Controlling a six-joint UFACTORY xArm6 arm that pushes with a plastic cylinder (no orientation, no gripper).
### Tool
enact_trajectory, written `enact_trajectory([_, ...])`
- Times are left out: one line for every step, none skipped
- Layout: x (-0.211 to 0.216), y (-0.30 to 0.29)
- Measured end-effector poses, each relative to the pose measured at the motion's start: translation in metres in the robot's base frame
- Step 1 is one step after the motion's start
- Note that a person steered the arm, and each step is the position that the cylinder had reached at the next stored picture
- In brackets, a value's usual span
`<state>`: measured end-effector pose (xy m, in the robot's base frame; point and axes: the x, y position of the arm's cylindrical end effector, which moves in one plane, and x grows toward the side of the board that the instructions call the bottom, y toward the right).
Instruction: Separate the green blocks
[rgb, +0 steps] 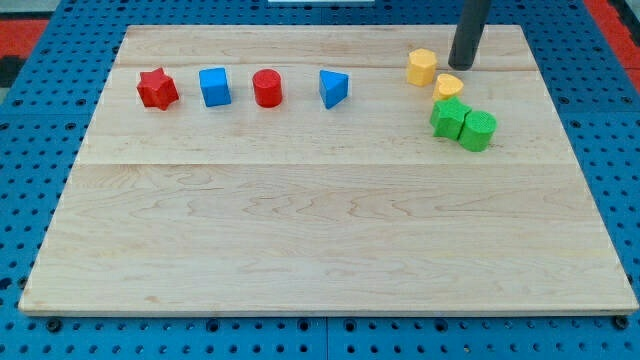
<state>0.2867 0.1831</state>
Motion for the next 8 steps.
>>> enact_trajectory([0.014, 0.0])
enact_trajectory([0.04, -0.004])
enact_trajectory([0.079, -0.005])
enact_trajectory([0.098, -0.004])
enact_trajectory([0.118, -0.009])
enact_trajectory([0.133, -0.01])
enact_trajectory([0.145, -0.011])
enact_trajectory([0.138, 0.0])
